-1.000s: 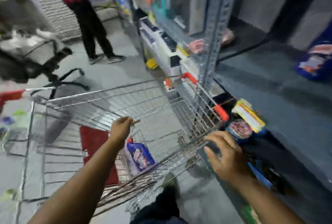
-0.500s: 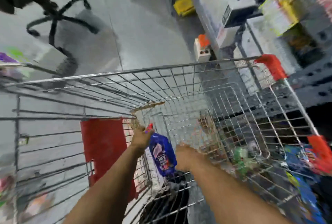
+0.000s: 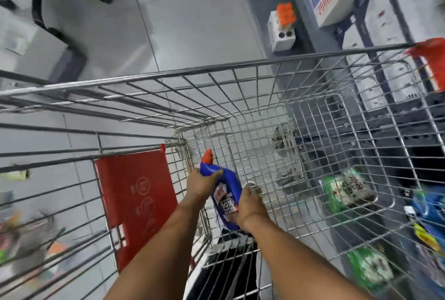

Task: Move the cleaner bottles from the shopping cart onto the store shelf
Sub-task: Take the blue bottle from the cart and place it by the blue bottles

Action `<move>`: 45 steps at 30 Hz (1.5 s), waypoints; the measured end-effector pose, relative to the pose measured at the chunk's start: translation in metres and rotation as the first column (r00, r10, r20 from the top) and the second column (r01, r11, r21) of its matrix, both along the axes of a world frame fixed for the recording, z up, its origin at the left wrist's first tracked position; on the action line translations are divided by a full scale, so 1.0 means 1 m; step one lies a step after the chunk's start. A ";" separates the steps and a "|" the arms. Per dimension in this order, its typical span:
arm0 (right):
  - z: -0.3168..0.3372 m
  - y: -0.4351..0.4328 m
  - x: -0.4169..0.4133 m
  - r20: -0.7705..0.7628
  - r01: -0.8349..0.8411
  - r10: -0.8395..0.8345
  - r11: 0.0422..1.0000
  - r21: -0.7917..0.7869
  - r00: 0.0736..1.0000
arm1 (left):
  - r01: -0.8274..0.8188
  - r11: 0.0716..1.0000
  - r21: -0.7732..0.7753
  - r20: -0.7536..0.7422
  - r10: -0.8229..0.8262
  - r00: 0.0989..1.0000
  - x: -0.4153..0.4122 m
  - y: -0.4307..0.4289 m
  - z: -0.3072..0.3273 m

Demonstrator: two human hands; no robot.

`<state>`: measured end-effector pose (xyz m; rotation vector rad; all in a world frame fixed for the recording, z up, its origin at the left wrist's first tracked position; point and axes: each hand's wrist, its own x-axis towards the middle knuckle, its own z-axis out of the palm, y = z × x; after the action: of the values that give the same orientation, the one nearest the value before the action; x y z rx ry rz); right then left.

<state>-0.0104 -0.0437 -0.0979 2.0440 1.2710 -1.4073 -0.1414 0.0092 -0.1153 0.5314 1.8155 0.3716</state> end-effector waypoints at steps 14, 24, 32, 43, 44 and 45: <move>0.102 0.032 0.086 -0.056 0.037 -0.022 0.957 0.288 0.998 | -0.085 0.947 0.308 0.396 -0.046 0.917 0.064 0.023 0.144; 0.230 -0.065 0.126 -0.131 0.240 -0.208 0.684 0.689 0.969 | 0.101 0.681 0.726 0.306 -0.451 0.839 0.124 -0.042 0.298; 0.340 -0.177 0.215 -0.175 0.368 -0.590 0.224 0.902 0.788 | 0.214 0.266 0.940 0.104 -0.820 0.563 0.246 -0.120 0.412; 0.345 -0.208 0.323 -0.302 0.452 -0.825 -0.065 0.890 0.477 | 0.287 0.010 0.958 -0.080 -0.951 0.300 0.411 -0.136 0.425; 0.344 -0.203 0.329 -0.320 0.465 -0.827 -0.081 0.881 0.462 | 0.302 0.003 0.953 -0.087 -0.954 0.285 0.422 -0.131 0.422; 0.341 -0.198 0.336 -0.335 0.475 -0.829 -0.098 0.875 0.447 | 0.314 -0.004 0.949 -0.096 -0.956 0.277 0.431 -0.125 0.421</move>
<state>0.3257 -0.2419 0.2431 4.0018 0.8026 -0.2269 0.2900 -0.1160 0.3054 1.7914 0.2511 0.6249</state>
